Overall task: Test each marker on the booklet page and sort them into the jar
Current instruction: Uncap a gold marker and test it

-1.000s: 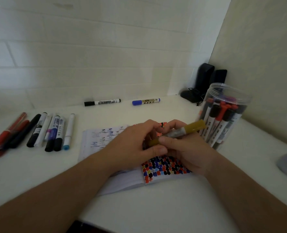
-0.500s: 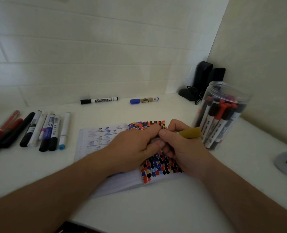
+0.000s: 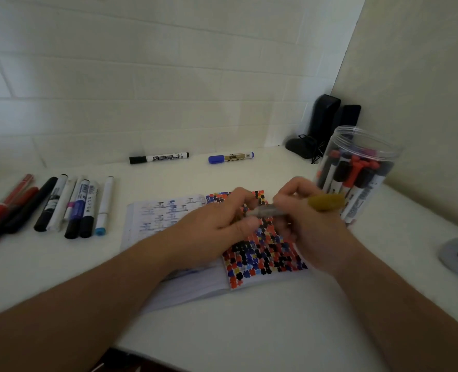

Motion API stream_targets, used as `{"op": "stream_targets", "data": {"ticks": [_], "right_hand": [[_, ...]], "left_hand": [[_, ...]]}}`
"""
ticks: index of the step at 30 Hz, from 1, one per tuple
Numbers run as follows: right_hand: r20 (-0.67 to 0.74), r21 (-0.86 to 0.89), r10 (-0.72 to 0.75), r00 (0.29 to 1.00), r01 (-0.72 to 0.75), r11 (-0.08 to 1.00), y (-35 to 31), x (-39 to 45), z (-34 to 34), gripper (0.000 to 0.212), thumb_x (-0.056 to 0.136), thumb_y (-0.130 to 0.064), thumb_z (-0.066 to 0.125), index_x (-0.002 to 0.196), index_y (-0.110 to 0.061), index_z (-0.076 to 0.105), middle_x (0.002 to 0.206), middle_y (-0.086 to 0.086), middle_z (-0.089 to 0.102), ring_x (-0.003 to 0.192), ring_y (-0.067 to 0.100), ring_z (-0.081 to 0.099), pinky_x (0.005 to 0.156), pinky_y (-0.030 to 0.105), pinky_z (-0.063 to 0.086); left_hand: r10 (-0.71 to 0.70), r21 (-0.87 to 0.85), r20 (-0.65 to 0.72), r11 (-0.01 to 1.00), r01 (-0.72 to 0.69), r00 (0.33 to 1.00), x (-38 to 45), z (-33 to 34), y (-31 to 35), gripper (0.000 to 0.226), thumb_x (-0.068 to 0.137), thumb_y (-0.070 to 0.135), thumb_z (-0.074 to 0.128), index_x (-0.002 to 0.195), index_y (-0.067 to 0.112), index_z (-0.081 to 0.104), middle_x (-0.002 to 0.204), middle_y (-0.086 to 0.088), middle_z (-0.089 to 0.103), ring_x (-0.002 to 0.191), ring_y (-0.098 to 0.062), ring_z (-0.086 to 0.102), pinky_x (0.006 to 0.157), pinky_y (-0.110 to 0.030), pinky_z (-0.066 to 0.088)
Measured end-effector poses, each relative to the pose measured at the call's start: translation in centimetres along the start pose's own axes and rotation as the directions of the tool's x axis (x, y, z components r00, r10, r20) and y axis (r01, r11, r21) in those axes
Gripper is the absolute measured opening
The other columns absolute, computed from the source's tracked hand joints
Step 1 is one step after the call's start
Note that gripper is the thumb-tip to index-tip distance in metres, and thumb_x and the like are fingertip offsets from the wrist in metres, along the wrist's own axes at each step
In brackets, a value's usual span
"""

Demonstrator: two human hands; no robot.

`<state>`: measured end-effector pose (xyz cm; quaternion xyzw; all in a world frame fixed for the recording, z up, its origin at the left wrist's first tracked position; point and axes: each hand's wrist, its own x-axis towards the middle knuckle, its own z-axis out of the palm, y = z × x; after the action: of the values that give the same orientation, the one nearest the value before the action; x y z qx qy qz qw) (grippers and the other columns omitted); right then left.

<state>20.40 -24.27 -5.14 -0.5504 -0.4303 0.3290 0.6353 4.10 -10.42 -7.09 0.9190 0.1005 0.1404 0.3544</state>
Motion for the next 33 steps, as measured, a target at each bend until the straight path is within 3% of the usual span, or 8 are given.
{"op": "stream_targets", "data": {"ticks": [2, 4, 7, 10, 13, 15, 23, 33], "right_hand": [[-0.028, 0.148, 0.019, 0.999, -0.014, 0.989, -0.9, 0.1, -1.5, 0.008, 0.091, -0.014, 0.067, 0.083, -0.016, 0.064, 0.065, 0.006, 0.055, 0.056, 0.019, 0.045, 0.050, 0.025, 0.036], [0.016, 0.230, 0.029, 0.999, -0.032, 0.973, -1.4, -0.1, -2.7, 0.011, 0.088, -0.023, 0.071, 0.085, -0.013, 0.067, 0.069, 0.008, 0.057, 0.061, 0.019, 0.050, 0.053, 0.025, 0.043], [0.209, 0.148, 0.064, 0.976, -0.096, 0.984, -1.1, -0.7, -2.6, 0.038, 0.071, -0.038, 0.090, 0.080, -0.010, 0.066, 0.065, 0.007, 0.053, 0.055, 0.017, 0.045, 0.049, 0.025, 0.036], [0.334, -0.046, 0.080, 0.939, -0.068, 0.997, -0.5, -1.7, -0.7, 0.029, 0.073, -0.028, 0.089, 0.074, -0.015, 0.063, 0.059, 0.001, 0.051, 0.048, 0.014, 0.040, 0.046, 0.025, 0.031], [0.302, -0.299, 0.062, 0.951, 0.032, 0.954, 0.3, -2.3, 1.2, 0.026, 0.078, -0.001, 0.078, 0.068, -0.015, 0.057, 0.061, -0.008, 0.055, 0.054, 0.011, 0.050, 0.050, 0.022, 0.042], [0.255, -0.402, 0.075, 0.964, 0.035, 0.915, 0.6, -2.4, 1.8, 0.030, 0.080, 0.005, 0.077, 0.068, -0.012, 0.055, 0.062, -0.007, 0.056, 0.057, 0.012, 0.053, 0.053, 0.022, 0.045], [0.130, -0.478, 0.111, 0.985, -0.036, 0.878, 0.8, -2.3, 1.9, 0.037, 0.081, 0.000, 0.075, 0.060, -0.019, 0.052, 0.058, 0.006, 0.055, 0.054, 0.019, 0.057, 0.054, 0.035, 0.053], [0.147, -0.557, 0.065, 0.987, 0.028, 0.830, 1.1, -2.2, 2.1, 0.028, 0.078, -0.003, 0.078, 0.067, -0.005, 0.053, 0.064, 0.019, 0.059, 0.054, 0.018, 0.056, 0.050, 0.027, 0.047]], "left_hand": [[-0.082, -0.120, 0.010, 0.989, 0.082, 0.997, -0.1, -0.8, -0.6, 0.019, 0.104, 0.050, 0.044, 0.122, 0.046, 0.040, 0.095, 0.004, 0.063, 0.086, -0.019, 0.061, 0.079, -0.040, 0.051], [-0.099, -0.067, 0.059, 0.992, 0.103, 0.993, -0.1, -1.4, -1.3, 0.026, 0.099, 0.036, 0.061, 0.119, 0.047, 0.047, 0.090, 0.000, 0.056, 0.079, -0.018, 0.054, 0.077, -0.041, 0.048], [-0.058, 0.214, 0.152, 0.977, 0.024, 0.987, 0.1, -1.5, -1.7, 0.037, 0.081, 0.058, 0.067, 0.114, 0.049, 0.055, 0.100, 0.010, 0.053, 0.094, -0.009, 0.050, 0.085, -0.035, 0.044], [-0.069, 0.357, 0.172, 0.934, 0.003, 0.983, 0.3, -1.1, -1.7, 0.049, 0.070, 0.074, 0.061, 0.113, 0.052, 0.054, 0.103, 0.014, 0.048, 0.100, -0.004, 0.043, 0.085, -0.033, 0.034], [-0.038, 0.386, 0.142, 0.922, -0.020, 0.989, 0.5, -0.8, -1.7, 0.048, 0.068, 0.074, 0.063, 0.109, 0.052, 0.055, 0.097, 0.011, 0.047, 0.095, -0.005, 0.042, 0.081, -0.033, 0.033], [-0.015, 0.377, 0.136, 0.926, -0.037, 0.991, 0.5, -0.8, -1.8, 0.045, 0.066, 0.076, 0.063, 0.105, 0.053, 0.055, 0.094, 0.011, 0.047, 0.092, -0.003, 0.042, 0.078, -0.032, 0.031], [-0.042, 0.367, 0.139, 0.930, -0.012, 0.989, 0.5, -0.9, -1.6, 0.049, 0.065, 0.074, 0.067, 0.108, 0.050, 0.058, 0.100, 0.012, 0.051, 0.096, -0.004, 0.045, 0.082, -0.032, 0.035], [-0.048, 0.360, 0.122, 0.933, 0.000, 0.991, 0.4, -1.0, -1.4, 0.049, 0.066, 0.070, 0.068, 0.109, 0.046, 0.063, 0.099, 0.009, 0.053, 0.096, -0.010, 0.048, 0.090, -0.038, 0.042]]}}
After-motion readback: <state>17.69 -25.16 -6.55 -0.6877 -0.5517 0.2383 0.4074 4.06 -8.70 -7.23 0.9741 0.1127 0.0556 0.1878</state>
